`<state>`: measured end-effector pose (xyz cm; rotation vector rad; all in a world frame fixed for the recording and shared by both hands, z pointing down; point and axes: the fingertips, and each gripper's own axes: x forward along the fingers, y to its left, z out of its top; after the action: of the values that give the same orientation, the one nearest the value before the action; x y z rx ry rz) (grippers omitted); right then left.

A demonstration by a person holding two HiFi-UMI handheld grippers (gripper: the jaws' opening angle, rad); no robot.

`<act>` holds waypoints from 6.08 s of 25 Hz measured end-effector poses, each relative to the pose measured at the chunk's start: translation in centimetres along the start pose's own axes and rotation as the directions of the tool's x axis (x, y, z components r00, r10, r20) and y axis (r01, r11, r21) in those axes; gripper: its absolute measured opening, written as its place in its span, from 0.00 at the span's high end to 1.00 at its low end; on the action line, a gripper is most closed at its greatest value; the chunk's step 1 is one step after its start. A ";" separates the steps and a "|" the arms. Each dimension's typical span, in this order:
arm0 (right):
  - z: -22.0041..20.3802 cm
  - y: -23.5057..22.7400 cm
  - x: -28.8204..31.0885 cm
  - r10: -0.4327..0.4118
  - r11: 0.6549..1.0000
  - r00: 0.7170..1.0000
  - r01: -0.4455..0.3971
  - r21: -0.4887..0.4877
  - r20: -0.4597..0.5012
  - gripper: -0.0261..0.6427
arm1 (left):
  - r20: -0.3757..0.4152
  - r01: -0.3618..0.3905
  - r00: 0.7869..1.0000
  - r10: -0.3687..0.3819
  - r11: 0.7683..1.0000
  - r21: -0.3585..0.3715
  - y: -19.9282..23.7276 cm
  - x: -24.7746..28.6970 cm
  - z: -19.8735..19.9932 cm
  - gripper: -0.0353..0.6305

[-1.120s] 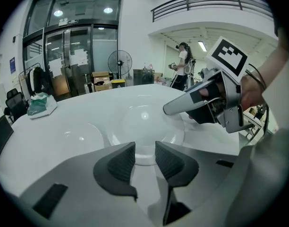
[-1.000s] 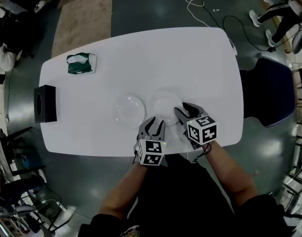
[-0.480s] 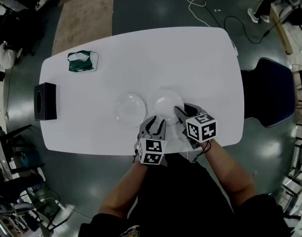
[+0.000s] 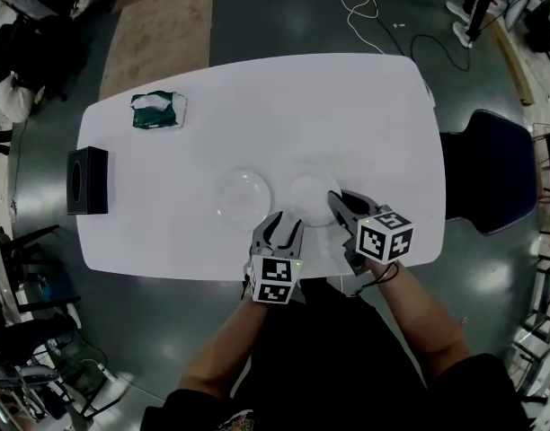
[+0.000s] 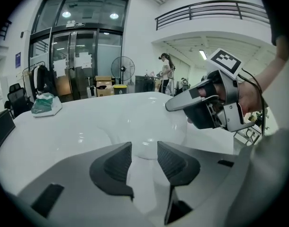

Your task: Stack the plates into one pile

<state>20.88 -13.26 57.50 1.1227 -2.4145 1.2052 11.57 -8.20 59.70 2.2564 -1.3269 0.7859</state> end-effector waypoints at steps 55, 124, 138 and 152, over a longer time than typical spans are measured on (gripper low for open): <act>-4.2 10.7 11.6 -0.222 0.973 0.975 0.221 0.073 0.004 0.83 | 0.060 -0.069 0.995 0.075 0.994 -0.084 20.4 -13.2 -5.3 0.68; -2.6 27.4 -11.1 0.054 0.859 0.952 0.110 -0.500 0.302 0.94 | 0.380 -0.205 0.899 0.219 0.976 -0.077 7.5 -32.9 0.9 0.92; -3.7 27.2 -11.9 0.062 0.863 0.951 0.101 -0.495 0.302 0.94 | 0.394 -0.189 0.896 0.205 0.979 -0.079 5.9 -32.9 0.7 0.92; -5.1 27.1 -12.4 0.062 0.859 0.956 0.096 -0.503 0.288 0.94 | 0.393 -0.184 0.897 0.205 0.979 -0.091 4.9 -32.8 -0.4 0.92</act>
<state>9.27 7.36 38.74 1.2003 -2.6922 0.3411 -5.64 11.25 39.00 2.3506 -1.7580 0.3474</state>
